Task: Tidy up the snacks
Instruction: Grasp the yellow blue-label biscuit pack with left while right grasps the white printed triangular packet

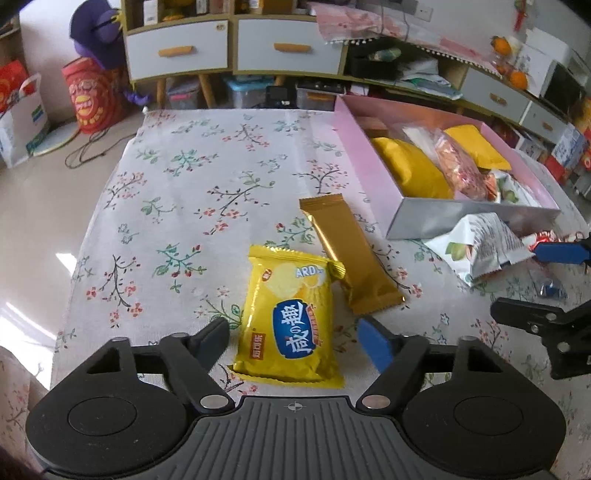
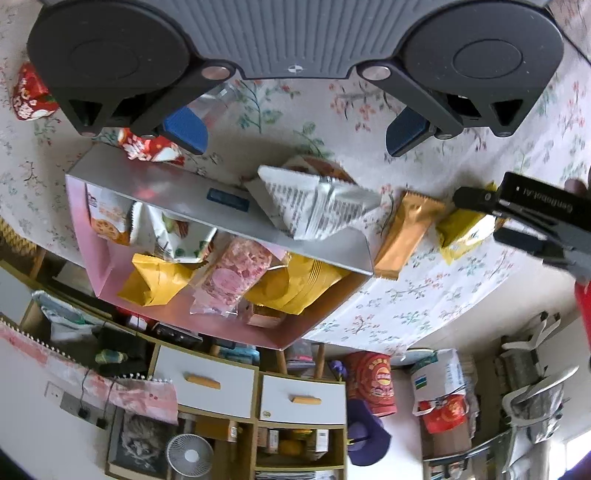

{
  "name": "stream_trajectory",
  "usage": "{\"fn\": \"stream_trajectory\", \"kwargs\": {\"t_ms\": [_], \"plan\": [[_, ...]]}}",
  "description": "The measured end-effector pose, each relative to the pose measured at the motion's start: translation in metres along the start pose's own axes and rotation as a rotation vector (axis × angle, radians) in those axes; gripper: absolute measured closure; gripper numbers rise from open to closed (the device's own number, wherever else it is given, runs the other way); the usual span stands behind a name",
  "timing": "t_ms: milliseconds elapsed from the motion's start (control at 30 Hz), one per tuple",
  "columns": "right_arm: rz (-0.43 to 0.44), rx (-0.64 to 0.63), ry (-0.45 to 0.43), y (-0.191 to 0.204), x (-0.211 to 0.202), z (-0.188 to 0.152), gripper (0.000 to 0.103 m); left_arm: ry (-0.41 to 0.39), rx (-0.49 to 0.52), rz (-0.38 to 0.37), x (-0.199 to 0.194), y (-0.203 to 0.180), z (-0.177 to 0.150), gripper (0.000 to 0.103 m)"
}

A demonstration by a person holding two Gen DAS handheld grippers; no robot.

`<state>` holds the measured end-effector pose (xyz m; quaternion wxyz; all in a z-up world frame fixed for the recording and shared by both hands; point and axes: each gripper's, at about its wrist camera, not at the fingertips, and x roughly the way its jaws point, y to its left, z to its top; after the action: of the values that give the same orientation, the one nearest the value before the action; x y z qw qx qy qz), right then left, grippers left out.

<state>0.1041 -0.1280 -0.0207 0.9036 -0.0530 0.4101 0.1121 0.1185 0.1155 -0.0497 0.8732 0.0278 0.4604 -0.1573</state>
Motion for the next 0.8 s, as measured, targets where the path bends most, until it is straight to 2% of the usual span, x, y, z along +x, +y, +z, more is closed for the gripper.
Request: {"fn": "stream_trajectory", "kwargs": {"t_ms": [100,233,800], "plan": [[-0.009,0.03,-0.003,0.002,0.006,0.007,0.02,0.006,-0.01,0.004,0.001,0.003,0.0,0.044],[-0.017,0.073,0.0,0.001,0.013,0.012,0.02,0.008,-0.007,0.005,0.001,0.004,0.001,0.051],[-0.004,0.133,0.025,0.004,0.027,0.024,0.021,0.024,0.003,0.027,0.003,-0.004,0.004,0.055]]}}
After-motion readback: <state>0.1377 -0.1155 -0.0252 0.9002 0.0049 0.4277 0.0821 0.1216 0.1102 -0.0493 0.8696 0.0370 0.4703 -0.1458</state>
